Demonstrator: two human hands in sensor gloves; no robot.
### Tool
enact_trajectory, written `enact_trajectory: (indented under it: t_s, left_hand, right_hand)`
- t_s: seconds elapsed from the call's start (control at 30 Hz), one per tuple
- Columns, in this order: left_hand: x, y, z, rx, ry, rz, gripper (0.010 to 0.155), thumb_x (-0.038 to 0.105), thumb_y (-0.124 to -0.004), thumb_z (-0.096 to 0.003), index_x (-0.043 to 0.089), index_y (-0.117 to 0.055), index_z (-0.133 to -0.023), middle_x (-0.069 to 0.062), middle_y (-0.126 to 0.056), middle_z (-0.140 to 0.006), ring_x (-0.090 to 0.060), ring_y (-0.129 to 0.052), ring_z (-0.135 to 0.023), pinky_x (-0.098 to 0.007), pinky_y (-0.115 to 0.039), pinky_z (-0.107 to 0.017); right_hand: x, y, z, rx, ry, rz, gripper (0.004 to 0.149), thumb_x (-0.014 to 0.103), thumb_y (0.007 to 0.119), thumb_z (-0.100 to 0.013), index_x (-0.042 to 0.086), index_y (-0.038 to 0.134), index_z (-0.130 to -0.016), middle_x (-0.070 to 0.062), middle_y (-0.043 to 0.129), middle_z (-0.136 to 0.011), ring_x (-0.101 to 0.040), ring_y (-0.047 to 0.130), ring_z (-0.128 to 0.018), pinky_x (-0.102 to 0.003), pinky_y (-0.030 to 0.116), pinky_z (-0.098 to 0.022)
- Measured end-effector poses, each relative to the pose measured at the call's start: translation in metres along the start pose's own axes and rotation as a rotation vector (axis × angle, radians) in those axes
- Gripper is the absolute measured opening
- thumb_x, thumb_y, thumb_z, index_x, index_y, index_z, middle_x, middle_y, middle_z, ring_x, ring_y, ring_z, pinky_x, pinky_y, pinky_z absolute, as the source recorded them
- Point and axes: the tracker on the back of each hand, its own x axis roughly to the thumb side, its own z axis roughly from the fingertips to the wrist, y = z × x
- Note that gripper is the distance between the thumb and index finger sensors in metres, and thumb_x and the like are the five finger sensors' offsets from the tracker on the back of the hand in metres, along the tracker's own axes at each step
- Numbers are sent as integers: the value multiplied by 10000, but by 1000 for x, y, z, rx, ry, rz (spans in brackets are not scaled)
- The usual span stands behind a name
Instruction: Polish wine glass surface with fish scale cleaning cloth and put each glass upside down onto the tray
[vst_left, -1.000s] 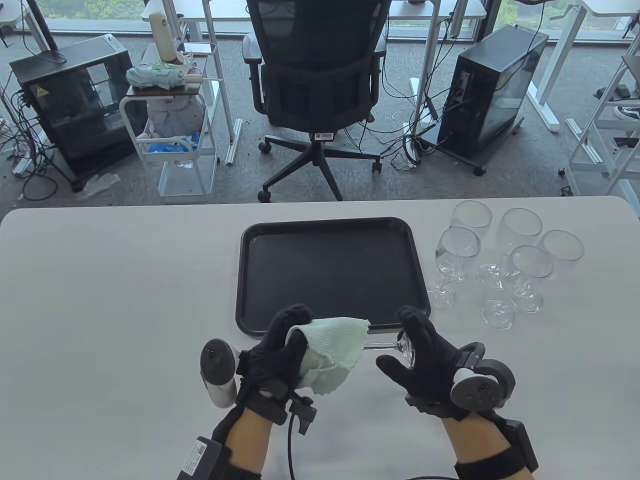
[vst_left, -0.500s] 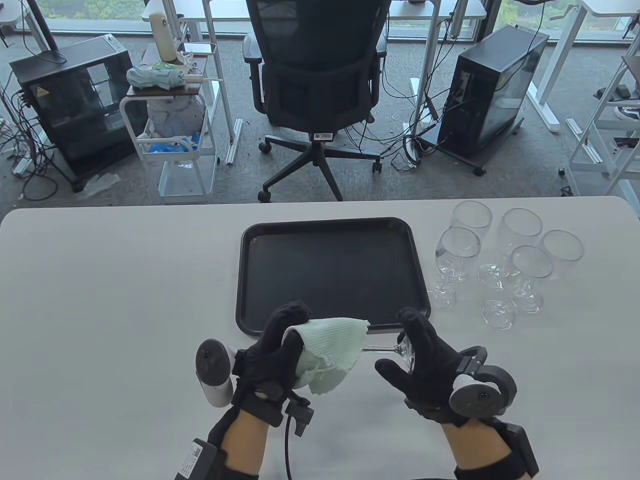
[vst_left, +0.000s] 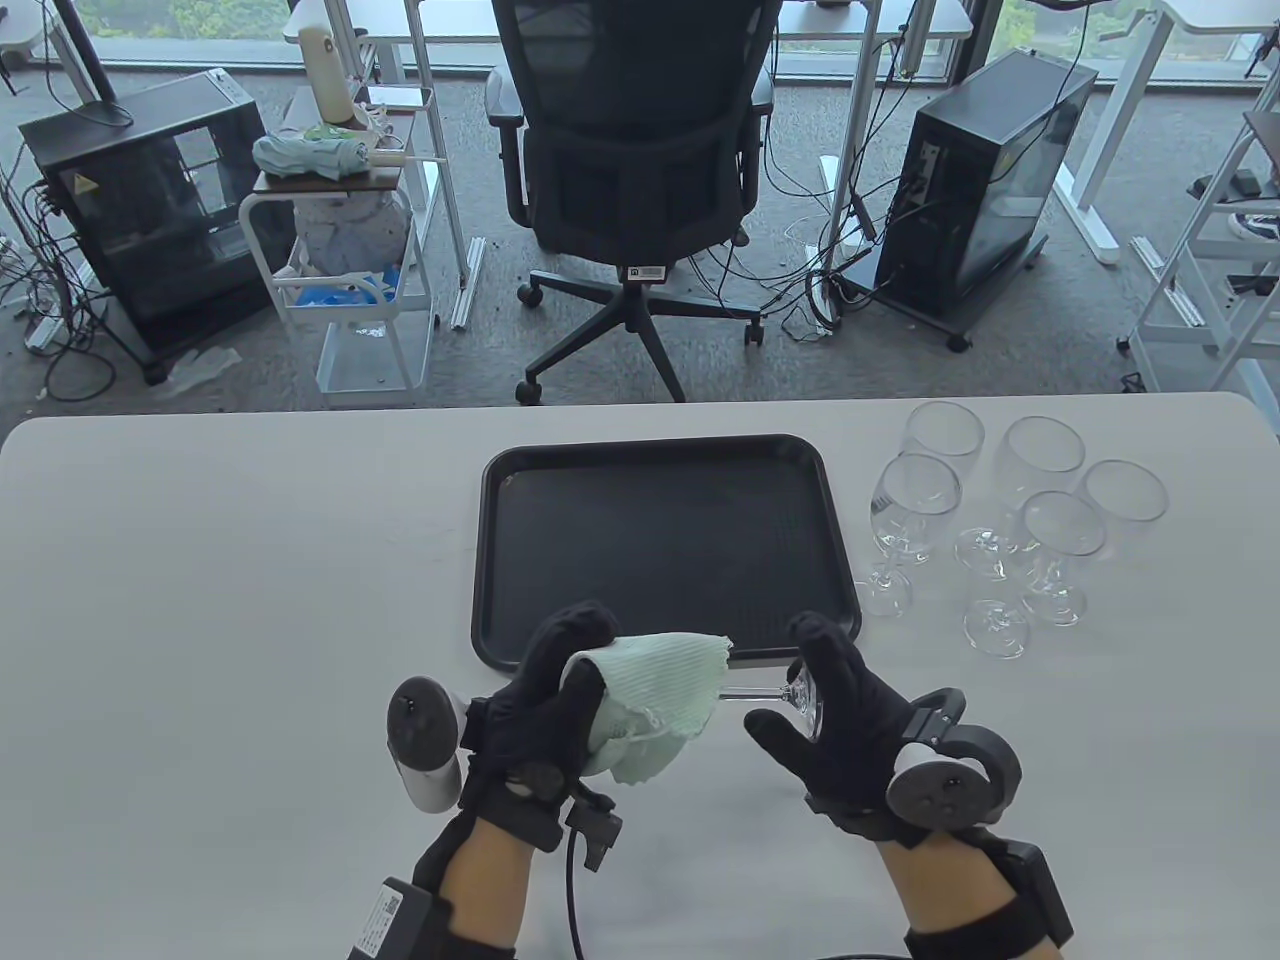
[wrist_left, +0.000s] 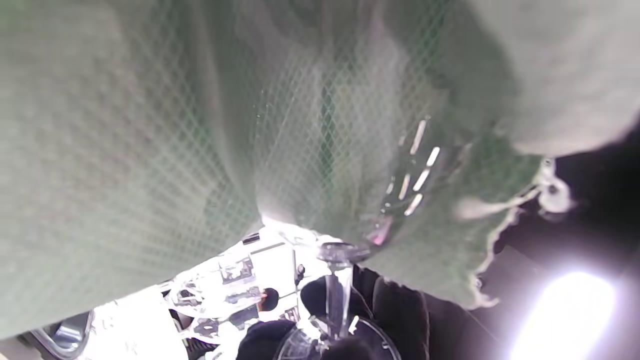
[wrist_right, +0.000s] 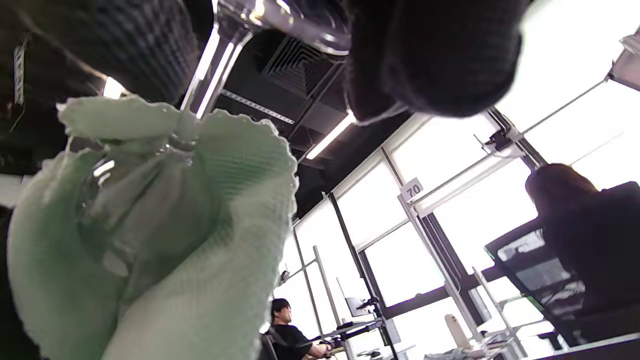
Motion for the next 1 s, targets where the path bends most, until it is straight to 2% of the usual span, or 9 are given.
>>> enact_trajectory:
  t_s: [0.1, 0.17, 0.3, 0.4, 0.5, 0.6, 0.67, 0.9, 1.0]
  left_hand:
    - [2, -7, 1, 3, -55, -55, 631, 710, -696, -528, 366, -580, -1043, -28, -528, -1152, -368, -695, -981, -562, -843, -505]
    - [2, -9, 0, 22, -105, -86, 624, 706, -706, -515, 371, -594, -1030, -23, -539, -1143, -363, -704, -976, -562, -847, -499]
    - [-3, -3, -1, 16, -61, -52, 606, 694, -704, -526, 362, -607, -1024, -26, -565, -1131, -373, -721, -959, -565, -857, -483]
    - [-6, -1, 0, -6, 16, 29, 606, 689, -706, -536, 354, -610, -1031, -36, -563, -1135, -384, -720, -958, -572, -851, -481]
    - [-2, -3, 1, 3, -4, 11, 613, 699, -698, -538, 356, -601, -1037, -35, -552, -1141, -378, -714, -964, -563, -852, -486]
    - [1, -8, 1, 5, -74, -32, 633, 711, -702, -522, 365, -590, -1040, -31, -534, -1148, -369, -699, -978, -562, -845, -511]
    - [3, -7, 1, 14, -90, -73, 638, 716, -695, -518, 367, -585, -1040, -29, -536, -1148, -362, -708, -974, -553, -850, -507]
    - [-4, 0, 0, -2, 1, 12, 615, 698, -691, -539, 346, -608, -1037, -41, -565, -1136, -378, -722, -959, -565, -854, -488]
    - [-2, -4, 1, 8, -16, -12, 627, 709, -692, -532, 354, -599, -1041, -35, -556, -1141, -371, -715, -968, -559, -853, -496]
  right_hand:
    - [-12, 1, 2, 8, 208, -200, 764, 661, 681, -501, 249, 370, -1065, -198, 644, -939, -290, 924, -440, -318, 887, -202]
    - [-15, 1, 4, 17, 275, -271, 776, 687, 664, -494, 232, 410, -1069, -215, 673, -915, -295, 921, -406, -326, 870, -173]
    - [-8, 0, 2, 54, 140, -138, 882, 651, 761, -478, 253, 259, -1084, -201, 576, -1020, -351, 906, -524, -389, 885, -280]
    - [2, -2, 2, 13, -62, 94, 953, 613, 826, -469, 266, 167, -1063, -169, 504, -1057, -329, 908, -590, -376, 911, -339]
    - [-1, -2, 2, -22, 16, -27, 846, 581, 835, -480, 290, 296, -1063, -175, 576, -997, -316, 912, -537, -344, 909, -293]
    - [-10, 0, 5, -21, 174, -199, 766, 684, 670, -491, 274, 377, -1067, -185, 647, -939, -283, 923, -462, -324, 895, -225]
    - [-11, 3, 7, -7, 217, -268, 788, 696, 663, -482, 261, 377, -1074, -200, 640, -943, -308, 912, -464, -345, 883, -227]
    - [2, -1, 3, 3, -66, 87, 944, 614, 817, -470, 263, 169, -1061, -173, 491, -1060, -337, 899, -601, -387, 906, -353]
    - [-4, 0, 4, -12, 41, -56, 828, 598, 799, -491, 284, 290, -1064, -178, 564, -1002, -330, 904, -549, -358, 905, -309]
